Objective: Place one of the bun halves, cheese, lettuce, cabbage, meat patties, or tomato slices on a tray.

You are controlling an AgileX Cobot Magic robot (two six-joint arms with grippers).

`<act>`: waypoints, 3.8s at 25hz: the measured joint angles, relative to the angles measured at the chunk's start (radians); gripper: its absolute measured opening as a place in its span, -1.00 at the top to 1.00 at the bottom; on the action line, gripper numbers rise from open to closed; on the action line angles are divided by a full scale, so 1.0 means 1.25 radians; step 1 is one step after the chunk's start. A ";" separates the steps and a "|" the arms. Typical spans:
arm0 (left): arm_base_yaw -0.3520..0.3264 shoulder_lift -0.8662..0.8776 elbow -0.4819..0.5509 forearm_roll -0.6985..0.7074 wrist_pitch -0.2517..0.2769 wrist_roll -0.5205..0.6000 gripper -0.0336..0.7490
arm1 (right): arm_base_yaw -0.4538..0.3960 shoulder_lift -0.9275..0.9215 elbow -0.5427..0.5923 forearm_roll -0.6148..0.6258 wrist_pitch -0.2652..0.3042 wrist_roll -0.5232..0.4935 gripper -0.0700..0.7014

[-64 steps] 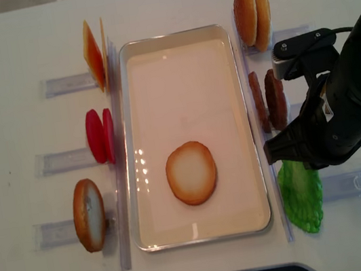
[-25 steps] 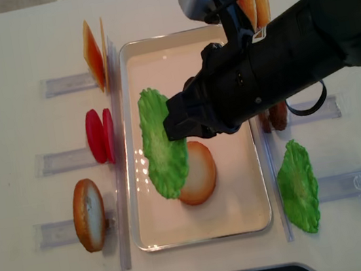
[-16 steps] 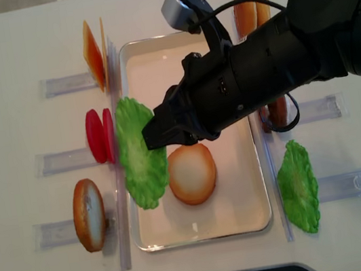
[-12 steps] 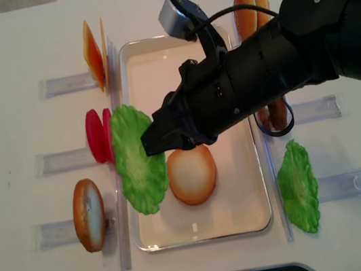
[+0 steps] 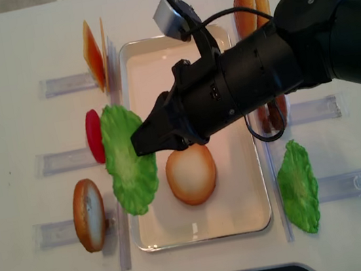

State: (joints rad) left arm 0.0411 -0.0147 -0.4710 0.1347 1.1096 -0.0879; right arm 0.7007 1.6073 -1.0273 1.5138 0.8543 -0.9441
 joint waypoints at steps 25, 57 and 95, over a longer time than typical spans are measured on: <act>0.000 0.000 0.000 0.000 0.000 0.000 -0.85 | -0.143 0.186 0.000 0.013 0.133 -0.059 0.66; 0.000 0.000 0.000 0.000 0.000 0.000 -0.85 | -0.215 0.262 0.001 -0.102 0.171 -0.052 0.66; 0.000 0.000 0.000 0.000 0.000 0.000 -0.85 | -0.293 -0.052 0.002 -0.363 0.038 0.091 -0.53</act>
State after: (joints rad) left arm 0.0411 -0.0147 -0.4710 0.1347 1.1096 -0.0879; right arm 0.3344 1.5423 -1.0247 1.0596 0.9012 -0.8307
